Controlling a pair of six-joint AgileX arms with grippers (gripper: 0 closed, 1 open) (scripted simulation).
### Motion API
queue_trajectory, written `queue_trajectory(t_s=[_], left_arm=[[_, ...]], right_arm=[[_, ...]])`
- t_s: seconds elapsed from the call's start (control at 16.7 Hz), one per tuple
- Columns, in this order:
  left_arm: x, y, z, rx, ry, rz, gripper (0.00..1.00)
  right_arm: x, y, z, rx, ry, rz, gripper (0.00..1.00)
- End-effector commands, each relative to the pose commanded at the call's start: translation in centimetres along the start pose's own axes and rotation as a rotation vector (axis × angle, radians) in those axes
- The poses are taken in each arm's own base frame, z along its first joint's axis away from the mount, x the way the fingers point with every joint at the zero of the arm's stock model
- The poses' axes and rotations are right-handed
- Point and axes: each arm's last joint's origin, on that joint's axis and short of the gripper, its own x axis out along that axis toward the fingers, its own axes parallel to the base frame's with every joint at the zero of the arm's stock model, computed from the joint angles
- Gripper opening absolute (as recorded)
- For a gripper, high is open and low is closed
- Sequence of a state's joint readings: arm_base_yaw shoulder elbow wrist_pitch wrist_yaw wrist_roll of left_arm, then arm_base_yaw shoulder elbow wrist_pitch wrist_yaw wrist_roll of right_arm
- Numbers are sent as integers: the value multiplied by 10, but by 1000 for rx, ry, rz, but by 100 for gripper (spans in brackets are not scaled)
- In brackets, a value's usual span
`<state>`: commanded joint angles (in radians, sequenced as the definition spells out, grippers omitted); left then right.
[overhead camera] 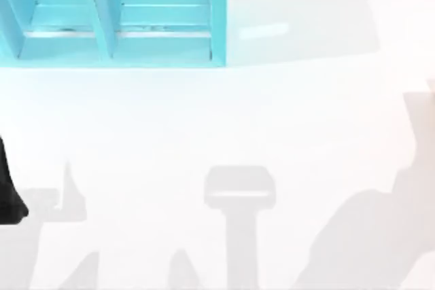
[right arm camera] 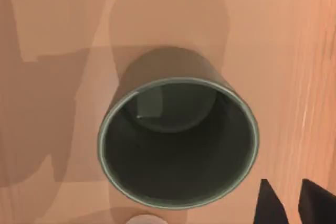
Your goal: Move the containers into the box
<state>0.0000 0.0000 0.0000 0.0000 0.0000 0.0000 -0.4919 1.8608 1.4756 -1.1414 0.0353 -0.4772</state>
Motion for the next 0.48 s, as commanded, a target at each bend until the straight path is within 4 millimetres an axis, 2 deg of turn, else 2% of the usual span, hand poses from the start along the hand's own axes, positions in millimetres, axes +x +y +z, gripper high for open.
queue_trajectory(t_s=[0.48], left_arm=[[0,0,0,0,0,0,100]], right_arm=[[0,0,0,0,0,0,98]])
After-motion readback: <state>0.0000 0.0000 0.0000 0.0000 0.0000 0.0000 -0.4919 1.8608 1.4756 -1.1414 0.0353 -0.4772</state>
